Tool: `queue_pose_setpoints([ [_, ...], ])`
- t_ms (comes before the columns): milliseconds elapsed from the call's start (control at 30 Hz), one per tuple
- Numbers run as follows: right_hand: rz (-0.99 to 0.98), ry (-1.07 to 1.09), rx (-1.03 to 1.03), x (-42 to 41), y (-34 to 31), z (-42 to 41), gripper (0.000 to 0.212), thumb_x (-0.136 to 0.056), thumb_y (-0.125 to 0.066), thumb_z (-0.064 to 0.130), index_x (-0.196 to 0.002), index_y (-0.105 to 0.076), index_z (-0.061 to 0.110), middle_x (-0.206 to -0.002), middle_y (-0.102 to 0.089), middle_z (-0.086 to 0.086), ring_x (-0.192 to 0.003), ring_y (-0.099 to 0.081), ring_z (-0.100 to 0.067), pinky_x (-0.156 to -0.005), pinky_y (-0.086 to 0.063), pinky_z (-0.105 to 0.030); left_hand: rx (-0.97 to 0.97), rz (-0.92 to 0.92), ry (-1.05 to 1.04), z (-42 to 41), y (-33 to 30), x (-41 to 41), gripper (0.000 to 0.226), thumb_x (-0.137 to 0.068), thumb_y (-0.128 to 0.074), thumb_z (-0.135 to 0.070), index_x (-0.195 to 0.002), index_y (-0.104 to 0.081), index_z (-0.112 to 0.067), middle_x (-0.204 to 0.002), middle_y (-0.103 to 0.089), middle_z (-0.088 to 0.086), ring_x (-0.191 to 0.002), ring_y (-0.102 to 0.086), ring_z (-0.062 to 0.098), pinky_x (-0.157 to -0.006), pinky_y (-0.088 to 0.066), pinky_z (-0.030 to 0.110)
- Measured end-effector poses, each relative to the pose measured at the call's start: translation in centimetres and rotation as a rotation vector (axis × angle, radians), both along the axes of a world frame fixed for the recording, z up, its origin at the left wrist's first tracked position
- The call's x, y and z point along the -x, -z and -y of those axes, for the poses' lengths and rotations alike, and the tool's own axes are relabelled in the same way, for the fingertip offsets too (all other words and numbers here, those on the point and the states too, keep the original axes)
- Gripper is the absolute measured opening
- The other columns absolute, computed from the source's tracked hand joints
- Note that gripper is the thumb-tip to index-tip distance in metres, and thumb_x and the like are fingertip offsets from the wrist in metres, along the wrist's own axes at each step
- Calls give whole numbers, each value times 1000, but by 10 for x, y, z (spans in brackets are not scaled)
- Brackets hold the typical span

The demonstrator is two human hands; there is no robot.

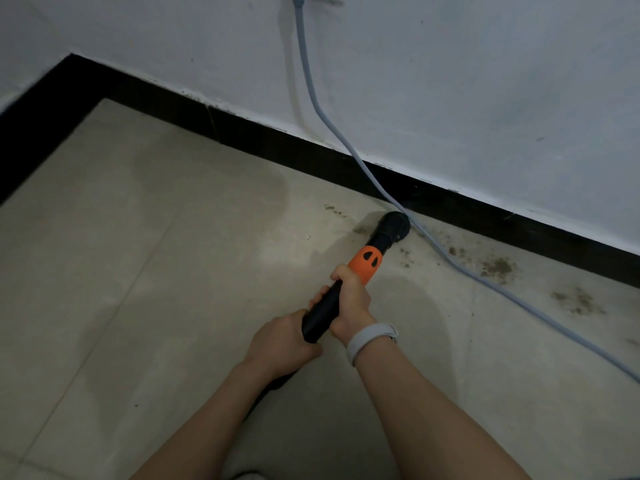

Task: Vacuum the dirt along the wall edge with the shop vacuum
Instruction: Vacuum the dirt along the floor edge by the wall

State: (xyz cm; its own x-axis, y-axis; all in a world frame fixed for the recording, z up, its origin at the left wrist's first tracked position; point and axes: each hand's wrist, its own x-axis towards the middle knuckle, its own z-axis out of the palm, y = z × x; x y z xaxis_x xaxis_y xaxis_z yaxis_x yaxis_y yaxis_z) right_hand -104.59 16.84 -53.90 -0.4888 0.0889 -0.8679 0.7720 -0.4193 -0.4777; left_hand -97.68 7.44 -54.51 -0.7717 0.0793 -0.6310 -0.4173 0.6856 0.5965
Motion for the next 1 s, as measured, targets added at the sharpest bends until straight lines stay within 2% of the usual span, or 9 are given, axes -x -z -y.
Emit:
queue_pose_setpoints([
  [133,4,-120,64,2,-2,31,12,-77,-51,6,-71,-41,8,-44,-43,-6,-35,-41,-19,-47,-42,-25,51,-28,-120,22,-5,-9,20,-74,-63,-23,-77,-45,-29,-79,-57,-4,-74,-57,20,-54,-37,25],
  [233,9,-228,96,-3,-3,58,12,-77,-52,5,-72,-41,8,-46,-43,-6,-38,-42,-20,-47,-42,-26,54,-39,-237,40,-4,-22,25,-73,-64,-19,-72,-43,-33,-73,-56,-9,-68,-56,16,-53,-36,24],
  [333,20,-304,117,-7,-5,80,13,-77,-53,5,-70,-42,9,-40,-44,-5,-35,-41,-20,-46,-42,-25,34,-39,-345,55,-3,-33,25,-74,-64,-15,-72,-45,-31,-70,-57,-6,-61,-54,12,-51,-36,24],
  [467,21,-346,122,-9,-8,87,13,-76,-54,6,-70,-43,9,-48,-46,-7,-39,-43,-20,-47,-44,-25,21,-54,-385,60,-4,-36,24,-73,-65,-12,-70,-46,-26,-67,-56,-4,-58,-52,14,-51,-35,25],
  [600,12,-283,102,-14,-9,66,11,-76,-55,6,-74,-44,8,-53,-46,-8,-40,-43,-21,-47,-43,-26,-10,-33,-310,44,-7,-36,23,-72,-64,-14,-71,-45,-26,-69,-58,-3,-61,-53,17,-54,-37,25],
  [700,16,-184,79,-25,-6,41,12,-78,-53,5,-72,-44,8,-47,-46,-7,-38,-43,-20,-48,-43,-26,8,-6,-188,28,-7,-41,27,-71,-64,-19,-69,-40,-33,-71,-56,-5,-67,-54,19,-53,-36,25],
  [800,28,-68,50,-38,-1,19,12,-76,-53,6,-71,-43,8,-42,-45,-5,-34,-42,-20,-46,-42,-25,-7,25,-68,13,-6,-44,22,-65,-58,-28,-69,-37,-34,-76,-57,-3,-71,-56,21,-54,-35,26],
  [900,49,45,11,-47,-1,1,14,-77,-53,5,-69,-43,8,-42,-45,-6,-34,-41,-20,-46,-41,-25,6,40,60,1,-5,-44,25,-70,-59,-25,-70,-36,-34,-79,-57,-3,-72,-55,20,-53,-34,25],
  [1000,52,120,-13,-52,0,-10,15,-77,-53,3,-67,-42,8,-41,-44,-7,-32,-40,-20,-44,-41,-25,9,32,136,-7,-6,-42,19,-75,-60,-22,-79,-43,-30,-82,-55,-5,-73,-54,17,-50,-33,22],
])
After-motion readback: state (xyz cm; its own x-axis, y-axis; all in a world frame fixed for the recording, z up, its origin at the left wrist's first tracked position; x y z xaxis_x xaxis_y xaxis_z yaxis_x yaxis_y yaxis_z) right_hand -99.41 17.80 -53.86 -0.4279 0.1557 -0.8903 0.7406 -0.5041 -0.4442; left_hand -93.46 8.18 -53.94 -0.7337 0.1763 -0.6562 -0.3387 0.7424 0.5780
